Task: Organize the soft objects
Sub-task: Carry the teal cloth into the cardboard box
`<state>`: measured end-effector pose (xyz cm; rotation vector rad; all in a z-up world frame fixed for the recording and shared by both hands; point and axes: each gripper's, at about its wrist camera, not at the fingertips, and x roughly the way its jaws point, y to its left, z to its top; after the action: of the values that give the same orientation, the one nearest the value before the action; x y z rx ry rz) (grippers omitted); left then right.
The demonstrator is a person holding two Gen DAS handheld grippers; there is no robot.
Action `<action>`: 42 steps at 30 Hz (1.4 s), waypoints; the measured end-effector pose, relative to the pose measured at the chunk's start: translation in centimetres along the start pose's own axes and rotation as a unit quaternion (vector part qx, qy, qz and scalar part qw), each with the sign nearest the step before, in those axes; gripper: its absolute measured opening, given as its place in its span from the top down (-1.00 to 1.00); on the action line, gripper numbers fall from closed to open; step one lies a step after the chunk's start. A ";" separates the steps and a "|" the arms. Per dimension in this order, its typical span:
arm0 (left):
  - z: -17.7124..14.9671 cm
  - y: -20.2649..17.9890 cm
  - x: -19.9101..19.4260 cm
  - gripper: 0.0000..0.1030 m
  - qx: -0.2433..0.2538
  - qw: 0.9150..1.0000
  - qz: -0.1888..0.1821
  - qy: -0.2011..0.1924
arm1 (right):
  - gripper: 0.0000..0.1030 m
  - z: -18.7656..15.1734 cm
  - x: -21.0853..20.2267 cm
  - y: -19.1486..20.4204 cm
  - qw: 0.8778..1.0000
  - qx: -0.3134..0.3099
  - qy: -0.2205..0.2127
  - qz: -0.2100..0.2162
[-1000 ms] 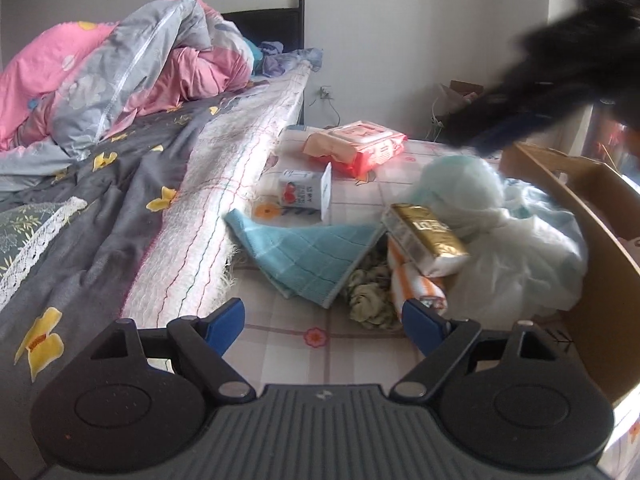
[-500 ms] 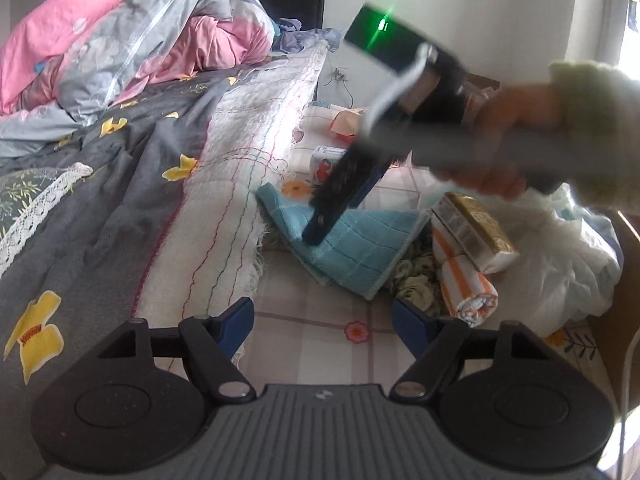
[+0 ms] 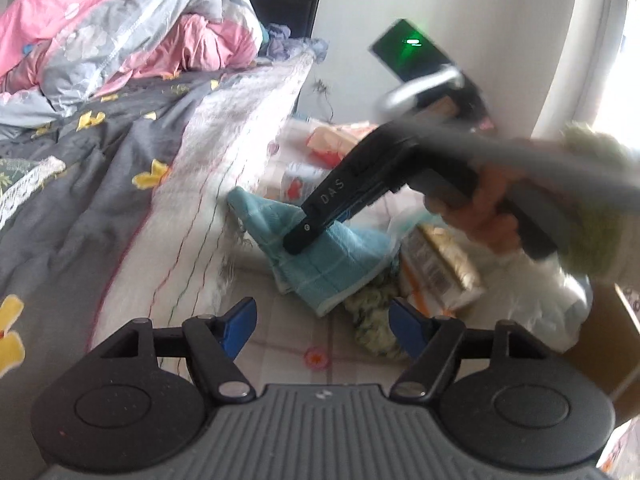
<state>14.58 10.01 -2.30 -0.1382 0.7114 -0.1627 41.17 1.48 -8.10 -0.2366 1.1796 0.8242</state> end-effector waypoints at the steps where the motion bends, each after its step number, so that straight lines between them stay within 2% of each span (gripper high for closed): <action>1: 0.3 -0.2 -0.1 -0.43 -0.001 1.000 0.001 -0.005 | 0.61 -0.2 -1.0 0.0 1.000 0.004 -0.017 0.005; 7: 2.4 -1.8 -1.3 -0.43 0.007 0.999 -0.001 -0.054 | 0.61 -1.8 -8.1 1.1 0.990 0.032 -0.128 0.045; 10: 3.3 -3.0 -2.6 -0.42 0.017 0.996 0.000 -0.083 | 0.61 -2.9 -11.1 2.2 0.984 0.037 -0.166 0.058; 14: 4.0 -4.5 -4.7 -0.22 0.030 0.994 -0.015 -0.107 | 0.61 -5.7 -14.8 2.8 0.973 0.062 -0.199 0.094; 18: 3.8 -7.0 -6.9 -0.17 0.055 0.990 -0.047 -0.123 | 0.60 -9.3 -17.8 2.7 0.959 0.105 -0.229 0.128; 23: 3.3 -11.4 -8.9 -0.17 0.102 0.978 -0.119 -0.134 | 0.60 -17.3 -22.6 0.7 0.931 0.184 -0.275 0.156; 26: 2.8 -14.8 -8.6 -0.18 0.125 0.969 -0.174 -0.125 | 0.60 -22.8 -25.4 -0.7 0.914 0.230 -0.302 0.145; 29: 2.4 -18.9 -7.5 -0.20 0.149 0.959 -0.221 -0.100 | 0.60 -28.4 -28.1 -2.2 0.898 0.273 -0.328 0.110; 31: 1.9 -21.6 -7.0 -0.21 0.168 0.951 -0.243 -0.091 | 0.60 -32.1 -29.9 -3.3 0.885 0.300 -0.346 0.084; 33: 1.1 -23.7 -6.5 -0.21 0.180 0.947 -0.253 -0.080 | 0.60 -35.7 -31.7 -4.8 0.870 0.333 -0.358 0.062; 36: 0.2 -25.2 -5.9 -0.21 0.177 0.946 -0.266 -0.059 | 0.60 -40.3 -32.6 -7.9 0.848 0.390 -0.355 0.047; 38: -0.3 -25.4 -5.5 -0.21 0.173 0.948 -0.262 -0.049 | 0.59 -42.3 -32.0 -10.3 0.836 0.428 -0.342 0.045; 40: -0.6 -25.1 -5.3 -0.21 0.170 0.952 -0.249 -0.045 | 0.59 -43.2 -30.5 -12.5 0.832 0.455 -0.317 0.027; 42: -0.3 -24.1 -4.9 -0.21 0.165 0.957 -0.233 -0.043 | 0.59 -43.2 -28.7 -14.5 0.834 0.473 -0.284 -0.009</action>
<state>8.36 -12.59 4.96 0.0110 0.5460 -0.7190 15.91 -45.79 -3.29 0.7734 0.8800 0.1760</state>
